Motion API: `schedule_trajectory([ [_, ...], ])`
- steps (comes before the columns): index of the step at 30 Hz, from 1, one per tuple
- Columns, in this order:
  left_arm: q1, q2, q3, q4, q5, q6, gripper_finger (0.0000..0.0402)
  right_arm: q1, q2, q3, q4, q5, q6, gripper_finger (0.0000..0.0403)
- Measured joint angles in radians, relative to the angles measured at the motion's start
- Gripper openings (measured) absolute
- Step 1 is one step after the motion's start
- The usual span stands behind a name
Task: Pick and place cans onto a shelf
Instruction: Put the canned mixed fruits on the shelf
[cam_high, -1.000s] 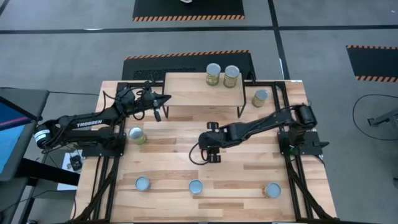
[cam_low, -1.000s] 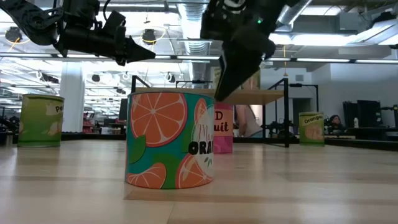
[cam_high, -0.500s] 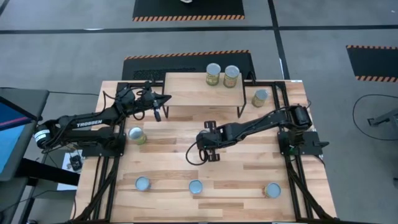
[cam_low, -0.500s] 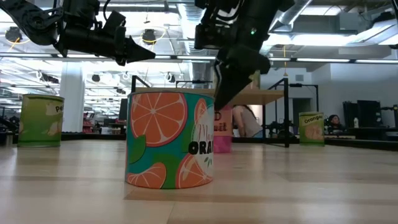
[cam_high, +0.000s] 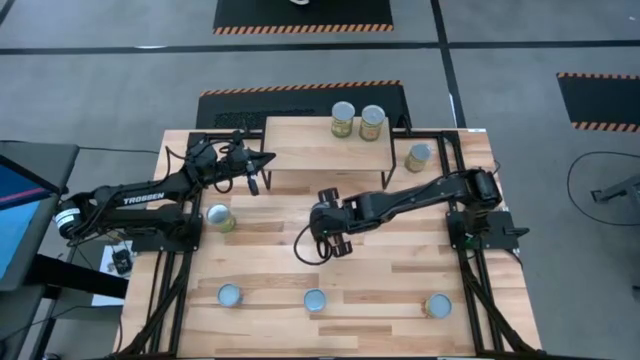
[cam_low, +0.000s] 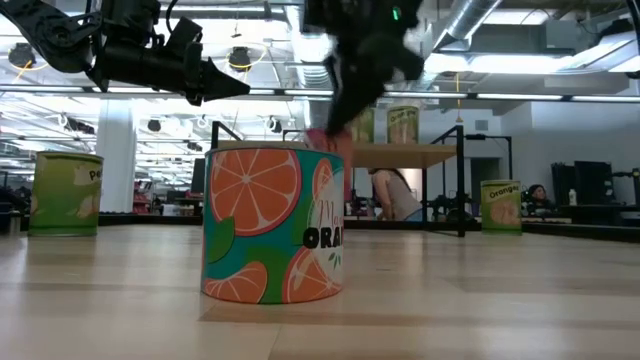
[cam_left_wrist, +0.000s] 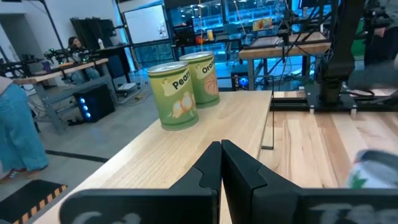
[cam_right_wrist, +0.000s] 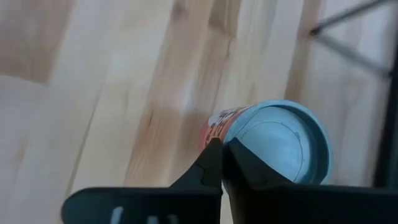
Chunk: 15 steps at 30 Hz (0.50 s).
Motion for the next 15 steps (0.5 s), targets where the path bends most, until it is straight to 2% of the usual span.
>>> schedule_trajectory([
  [9, 0.0, 0.0, 0.0, 0.0, 0.0, 0.0, 0.0, -0.013, -0.001, 0.292, -0.179, -0.007, -0.208, 0.0023],
  [13, 0.0, 0.0, 0.0, 0.0, 0.0, 0.0, 0.0, -0.08, -0.002, 0.412, -0.225, -0.025, -0.303, 0.0017],
  [15, 0.0, 0.0, 0.0, 0.0, 0.0, 0.0, 0.0, -0.141, -0.002, 0.457, -0.255, -0.069, -0.344, 0.0011],
])
